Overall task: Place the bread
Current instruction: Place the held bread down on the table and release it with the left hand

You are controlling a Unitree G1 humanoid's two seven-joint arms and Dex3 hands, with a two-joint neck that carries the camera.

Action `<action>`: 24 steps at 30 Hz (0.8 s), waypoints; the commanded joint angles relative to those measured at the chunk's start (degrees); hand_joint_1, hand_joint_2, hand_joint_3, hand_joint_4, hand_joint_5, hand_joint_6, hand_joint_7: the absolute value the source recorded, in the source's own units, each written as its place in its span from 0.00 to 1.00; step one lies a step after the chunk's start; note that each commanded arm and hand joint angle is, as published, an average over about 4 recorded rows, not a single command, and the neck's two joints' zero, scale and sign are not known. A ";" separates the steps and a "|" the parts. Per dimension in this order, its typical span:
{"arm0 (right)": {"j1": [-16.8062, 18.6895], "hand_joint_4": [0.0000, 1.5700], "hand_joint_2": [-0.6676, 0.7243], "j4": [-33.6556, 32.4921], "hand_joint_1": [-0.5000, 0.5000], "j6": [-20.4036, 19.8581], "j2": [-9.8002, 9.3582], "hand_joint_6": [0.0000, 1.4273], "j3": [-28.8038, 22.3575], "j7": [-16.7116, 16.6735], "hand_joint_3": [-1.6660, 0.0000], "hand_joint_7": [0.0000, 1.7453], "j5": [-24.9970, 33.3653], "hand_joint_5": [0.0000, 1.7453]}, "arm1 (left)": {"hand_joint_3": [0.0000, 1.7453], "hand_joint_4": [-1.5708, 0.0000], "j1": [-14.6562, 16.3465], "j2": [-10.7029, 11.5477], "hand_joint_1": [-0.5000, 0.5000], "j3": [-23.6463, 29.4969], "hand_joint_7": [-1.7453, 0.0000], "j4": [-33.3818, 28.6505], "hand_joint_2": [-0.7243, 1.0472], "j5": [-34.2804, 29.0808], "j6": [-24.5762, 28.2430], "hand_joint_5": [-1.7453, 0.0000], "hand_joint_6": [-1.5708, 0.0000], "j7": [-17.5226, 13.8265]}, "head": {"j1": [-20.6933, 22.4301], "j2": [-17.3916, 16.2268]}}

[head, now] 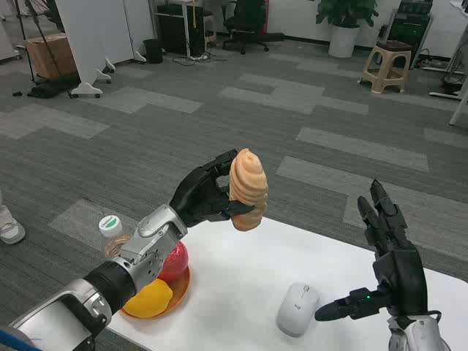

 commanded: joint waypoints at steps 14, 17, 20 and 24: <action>-0.92 0.00 0.50 -2.18 0.17 -0.08 -1.04 0.00 -1.36 -0.77 1.00 0.00 0.47 0.11 | 0.10 0.22 0.27 -0.24 0.38 0.91 0.04 -1.64 1.00 -0.37 -1.15 0.00 0.50 0.27 | -1.94 0.42; -0.92 0.00 0.50 -2.18 0.17 -0.08 -1.04 0.00 -1.38 -0.77 1.00 0.00 0.47 0.11 | 0.10 0.24 0.20 -0.19 0.38 1.09 0.04 -1.88 1.00 0.93 -1.15 0.00 0.51 0.38 | -1.99 0.03; -0.98 0.00 0.50 -2.16 0.17 -0.08 -1.04 0.00 -1.34 -0.77 1.00 0.00 0.47 0.10 | 0.10 0.24 0.07 0.14 0.38 2.41 0.04 -2.67 1.00 5.92 -1.04 0.00 0.52 0.49 | -2.00 -0.07; -1.00 0.00 0.50 -2.10 0.17 -0.08 -1.04 0.00 -1.38 -0.77 1.00 0.00 0.47 0.11 | 0.10 0.24 -0.37 0.68 0.38 3.79 0.04 -4.84 1.00 11.67 -0.31 0.00 0.52 0.54 | -2.09 -0.35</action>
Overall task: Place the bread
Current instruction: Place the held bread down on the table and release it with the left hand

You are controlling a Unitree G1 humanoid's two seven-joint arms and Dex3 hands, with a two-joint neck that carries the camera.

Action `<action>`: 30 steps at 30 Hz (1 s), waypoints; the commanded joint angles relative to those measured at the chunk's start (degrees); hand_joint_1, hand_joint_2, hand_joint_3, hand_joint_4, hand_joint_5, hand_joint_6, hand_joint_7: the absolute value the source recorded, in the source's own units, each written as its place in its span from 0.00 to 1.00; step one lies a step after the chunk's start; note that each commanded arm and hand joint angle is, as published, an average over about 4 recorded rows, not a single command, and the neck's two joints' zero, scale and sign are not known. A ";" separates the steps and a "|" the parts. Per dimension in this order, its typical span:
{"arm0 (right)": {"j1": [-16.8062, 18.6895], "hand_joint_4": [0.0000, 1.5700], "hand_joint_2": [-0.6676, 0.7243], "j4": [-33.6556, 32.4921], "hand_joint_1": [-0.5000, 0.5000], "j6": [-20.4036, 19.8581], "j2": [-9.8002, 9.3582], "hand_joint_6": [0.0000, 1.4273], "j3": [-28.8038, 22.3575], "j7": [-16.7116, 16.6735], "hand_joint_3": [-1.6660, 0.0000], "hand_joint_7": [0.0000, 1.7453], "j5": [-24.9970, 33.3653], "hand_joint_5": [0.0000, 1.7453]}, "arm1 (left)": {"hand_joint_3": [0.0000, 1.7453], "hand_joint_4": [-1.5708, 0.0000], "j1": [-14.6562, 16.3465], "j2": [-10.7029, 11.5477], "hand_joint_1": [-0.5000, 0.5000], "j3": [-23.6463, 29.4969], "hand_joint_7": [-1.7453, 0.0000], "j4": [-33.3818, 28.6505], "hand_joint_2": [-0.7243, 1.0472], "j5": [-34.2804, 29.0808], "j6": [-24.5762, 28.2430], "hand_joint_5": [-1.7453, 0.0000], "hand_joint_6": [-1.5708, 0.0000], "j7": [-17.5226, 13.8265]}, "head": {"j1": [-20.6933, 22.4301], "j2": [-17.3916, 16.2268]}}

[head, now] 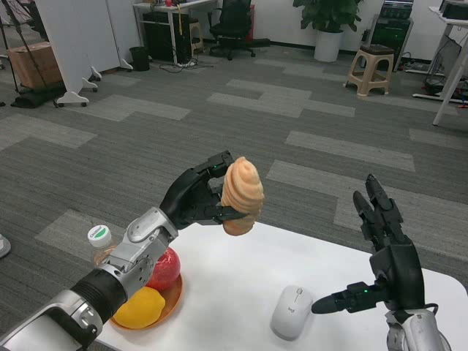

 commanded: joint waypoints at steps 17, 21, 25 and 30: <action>-0.62 0.00 0.50 -0.25 0.17 -0.16 -0.22 0.00 -0.25 -0.23 1.00 0.00 0.47 0.11 | 0.20 0.15 -5.12 5.04 0.35 1.03 0.04 -15.57 1.00 44.60 14.26 0.00 0.37 -0.65 | 0.14 -0.51; -0.62 0.00 0.50 -0.21 0.17 -0.11 -0.22 0.00 -0.16 -0.23 1.00 0.00 0.47 0.11 | 0.20 0.14 -7.58 6.58 0.33 -3.72 0.04 -14.25 1.00 46.97 15.79 0.00 0.35 -1.22 | 0.26 -0.36; -0.82 0.00 0.50 0.01 0.17 -0.07 -0.22 0.00 0.10 -0.23 1.00 0.00 0.55 0.11 | 0.20 0.15 -11.82 7.96 0.33 -10.51 0.04 -8.89 1.00 47.30 17.09 0.00 0.35 -1.62 | 0.43 -0.32; -0.84 0.00 0.50 0.10 0.17 -0.07 -0.12 0.00 0.10 -0.23 1.00 0.00 0.55 0.08 | 0.20 0.17 -15.42 8.14 0.33 -16.11 0.04 -1.49 1.00 47.99 17.90 0.00 0.37 -1.62 | 0.54 -0.29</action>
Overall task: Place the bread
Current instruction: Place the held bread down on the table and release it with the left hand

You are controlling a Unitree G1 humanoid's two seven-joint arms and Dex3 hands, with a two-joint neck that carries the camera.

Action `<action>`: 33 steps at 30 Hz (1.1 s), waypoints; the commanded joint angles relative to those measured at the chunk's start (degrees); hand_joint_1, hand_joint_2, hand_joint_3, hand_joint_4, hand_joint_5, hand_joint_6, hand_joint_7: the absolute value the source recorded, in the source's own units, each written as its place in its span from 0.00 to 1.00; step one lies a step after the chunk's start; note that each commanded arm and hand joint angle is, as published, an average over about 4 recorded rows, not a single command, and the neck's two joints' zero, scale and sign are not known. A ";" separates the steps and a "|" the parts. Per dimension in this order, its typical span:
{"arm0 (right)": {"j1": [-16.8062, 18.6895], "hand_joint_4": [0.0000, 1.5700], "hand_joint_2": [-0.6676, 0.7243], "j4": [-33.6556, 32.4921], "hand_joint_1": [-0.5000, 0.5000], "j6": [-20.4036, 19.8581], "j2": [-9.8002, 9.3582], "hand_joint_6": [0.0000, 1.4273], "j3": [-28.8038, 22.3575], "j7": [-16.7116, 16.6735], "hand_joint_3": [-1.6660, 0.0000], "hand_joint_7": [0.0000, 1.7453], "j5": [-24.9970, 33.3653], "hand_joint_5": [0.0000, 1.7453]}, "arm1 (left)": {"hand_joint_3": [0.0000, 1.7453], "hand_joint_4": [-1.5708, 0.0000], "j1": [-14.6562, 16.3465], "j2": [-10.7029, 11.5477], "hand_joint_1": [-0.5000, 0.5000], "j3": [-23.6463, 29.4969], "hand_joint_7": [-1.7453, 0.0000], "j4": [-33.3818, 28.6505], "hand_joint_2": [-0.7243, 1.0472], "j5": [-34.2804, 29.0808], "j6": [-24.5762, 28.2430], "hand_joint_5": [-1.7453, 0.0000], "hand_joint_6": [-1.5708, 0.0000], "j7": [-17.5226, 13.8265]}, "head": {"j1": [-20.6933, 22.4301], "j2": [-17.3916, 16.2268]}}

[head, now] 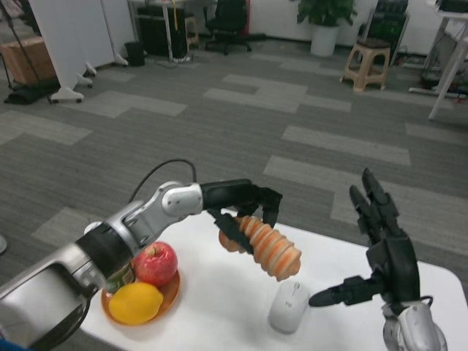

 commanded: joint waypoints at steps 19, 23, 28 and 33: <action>-0.53 0.00 0.50 -0.06 0.17 -0.08 -0.14 0.00 -0.22 -0.20 1.00 0.00 0.47 0.11 | 0.20 0.17 -4.00 -1.27 0.31 -1.66 0.04 23.51 1.00 1.24 0.58 0.00 0.37 0.15 | -0.05 -0.42; -0.53 0.00 0.52 -0.06 0.17 -0.08 -0.14 0.00 -0.29 -0.20 1.00 0.00 0.50 0.11 | 0.20 0.17 -4.17 -1.27 0.31 -2.61 0.04 25.73 1.00 1.39 0.54 0.00 0.37 0.39 | 0.03 -0.34; -0.53 0.00 0.50 0.02 0.17 -0.08 -0.14 0.00 -0.22 -0.20 1.00 0.00 0.52 0.10 | 0.20 0.19 -4.94 -1.27 0.31 -5.73 0.04 28.45 1.00 1.24 0.54 0.00 0.37 0.96 | 0.21 -0.57; -0.53 0.00 0.50 0.27 0.17 -0.08 -0.07 0.00 -0.07 -0.20 1.00 0.00 0.52 0.11 | 0.20 0.23 -5.80 -1.67 0.33 -8.12 0.04 30.92 1.00 0.91 0.38 0.00 0.37 1.95 | 0.26 -0.55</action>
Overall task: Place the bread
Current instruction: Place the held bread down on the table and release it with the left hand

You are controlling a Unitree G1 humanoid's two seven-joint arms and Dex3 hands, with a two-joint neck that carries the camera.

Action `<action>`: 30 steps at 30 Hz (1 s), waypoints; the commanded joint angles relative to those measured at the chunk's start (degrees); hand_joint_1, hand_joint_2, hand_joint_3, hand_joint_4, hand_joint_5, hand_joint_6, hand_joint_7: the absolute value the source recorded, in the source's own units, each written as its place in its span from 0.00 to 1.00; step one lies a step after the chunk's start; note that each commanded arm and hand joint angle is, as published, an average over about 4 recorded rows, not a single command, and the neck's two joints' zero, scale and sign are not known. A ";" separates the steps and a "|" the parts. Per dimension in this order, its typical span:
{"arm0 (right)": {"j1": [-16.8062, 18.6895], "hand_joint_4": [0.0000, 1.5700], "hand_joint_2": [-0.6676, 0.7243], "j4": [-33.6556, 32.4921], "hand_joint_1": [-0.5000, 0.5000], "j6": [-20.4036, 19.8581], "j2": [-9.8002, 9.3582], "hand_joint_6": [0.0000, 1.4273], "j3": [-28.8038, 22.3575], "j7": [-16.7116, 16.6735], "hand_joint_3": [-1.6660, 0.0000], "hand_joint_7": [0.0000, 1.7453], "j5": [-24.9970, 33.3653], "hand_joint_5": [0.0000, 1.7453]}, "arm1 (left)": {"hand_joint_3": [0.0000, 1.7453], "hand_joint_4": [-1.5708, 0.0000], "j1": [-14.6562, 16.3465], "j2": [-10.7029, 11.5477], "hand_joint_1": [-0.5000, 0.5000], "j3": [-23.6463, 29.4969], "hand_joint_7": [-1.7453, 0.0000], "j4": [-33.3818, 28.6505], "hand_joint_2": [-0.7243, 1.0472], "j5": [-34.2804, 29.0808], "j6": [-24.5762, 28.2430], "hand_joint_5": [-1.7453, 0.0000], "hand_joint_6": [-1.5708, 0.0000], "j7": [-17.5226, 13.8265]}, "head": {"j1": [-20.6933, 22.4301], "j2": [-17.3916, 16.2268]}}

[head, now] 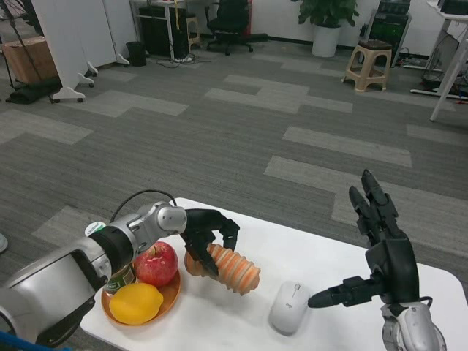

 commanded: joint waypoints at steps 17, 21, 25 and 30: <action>-0.42 0.00 0.53 0.23 0.17 -0.11 0.02 0.00 -0.03 -0.20 1.00 0.00 0.52 0.11 | 0.20 0.54 -1.92 -4.51 0.33 -1.79 0.04 6.23 1.00 -1.08 -0.32 0.00 0.50 5.04 | 0.41 0.06; -0.42 0.00 0.53 0.29 0.17 -0.11 0.09 0.00 0.02 -0.20 1.00 0.00 0.52 0.11 | 0.20 0.71 -2.38 -5.34 0.33 -1.73 0.04 6.87 1.00 -1.04 -0.32 0.00 0.57 5.59 | 0.35 0.07; -0.42 0.00 0.55 0.29 0.17 -0.11 0.09 0.00 -0.07 -0.20 1.00 0.00 0.52 0.08 | 0.20 0.92 -2.60 -5.74 0.33 -0.83 0.04 7.04 1.00 -1.02 -0.28 0.00 0.67 5.95 | 0.32 0.01; -0.42 0.00 0.55 0.29 0.17 -0.11 0.09 0.00 -0.07 -0.20 1.00 0.00 0.52 0.11 | 0.15 0.98 -2.60 -5.96 0.33 -0.61 0.04 7.35 1.00 -1.19 -0.24 0.00 0.76 6.25 | 0.31 0.00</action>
